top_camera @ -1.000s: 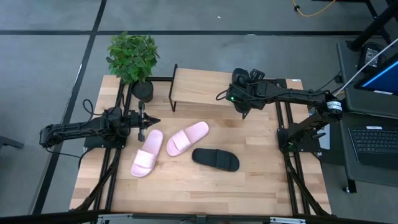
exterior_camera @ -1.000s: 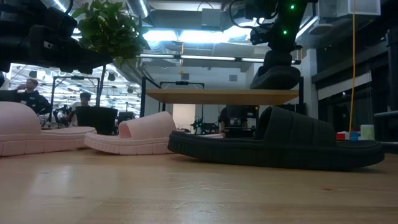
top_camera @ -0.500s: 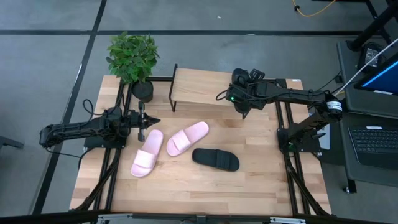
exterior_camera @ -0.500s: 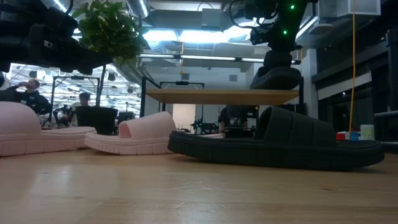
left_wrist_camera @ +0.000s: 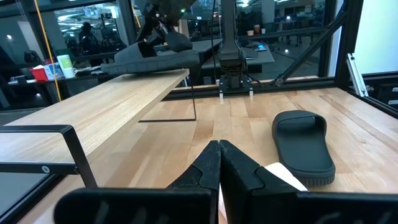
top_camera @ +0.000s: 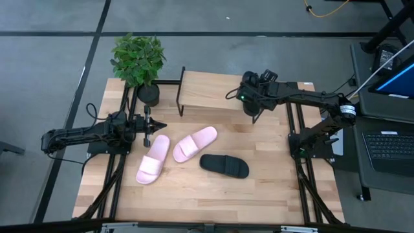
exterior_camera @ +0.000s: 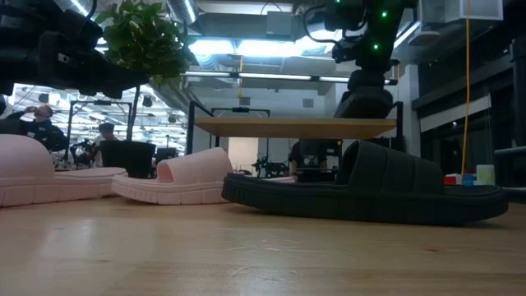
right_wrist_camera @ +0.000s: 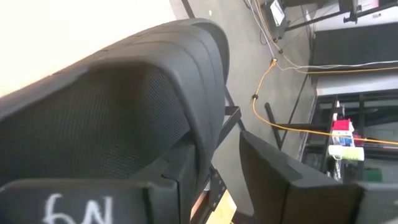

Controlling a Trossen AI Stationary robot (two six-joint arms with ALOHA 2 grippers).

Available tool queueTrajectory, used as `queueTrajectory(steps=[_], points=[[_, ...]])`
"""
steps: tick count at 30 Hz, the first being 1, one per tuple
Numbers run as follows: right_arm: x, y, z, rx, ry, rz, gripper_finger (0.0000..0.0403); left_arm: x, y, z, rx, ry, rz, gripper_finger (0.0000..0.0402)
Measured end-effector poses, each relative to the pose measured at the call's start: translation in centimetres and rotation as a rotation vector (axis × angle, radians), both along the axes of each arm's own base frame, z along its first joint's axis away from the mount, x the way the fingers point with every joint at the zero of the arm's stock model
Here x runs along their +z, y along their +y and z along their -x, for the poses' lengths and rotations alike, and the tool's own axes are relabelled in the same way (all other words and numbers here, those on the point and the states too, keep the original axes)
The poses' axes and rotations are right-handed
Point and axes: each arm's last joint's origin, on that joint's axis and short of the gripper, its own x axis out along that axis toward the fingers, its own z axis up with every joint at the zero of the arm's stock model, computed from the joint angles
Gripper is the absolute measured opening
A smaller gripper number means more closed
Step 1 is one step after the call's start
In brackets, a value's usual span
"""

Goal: Pick and place slides into the shelf
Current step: Put the right black slide on the shelf

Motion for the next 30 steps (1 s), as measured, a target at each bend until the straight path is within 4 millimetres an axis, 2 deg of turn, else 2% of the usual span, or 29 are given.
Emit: queueTrajectory(steps=[13,30], points=[[-0.12,0.05,-0.18,0.074,0.033,-0.067,0.0123,0.01,0.0,0.0,0.0,0.0,0.0,0.0],[-0.09,0.01,-0.28,0.094,0.045,-0.064,0.0123,0.01,0.0,0.0,0.0,0.0,-0.001,0.0]])
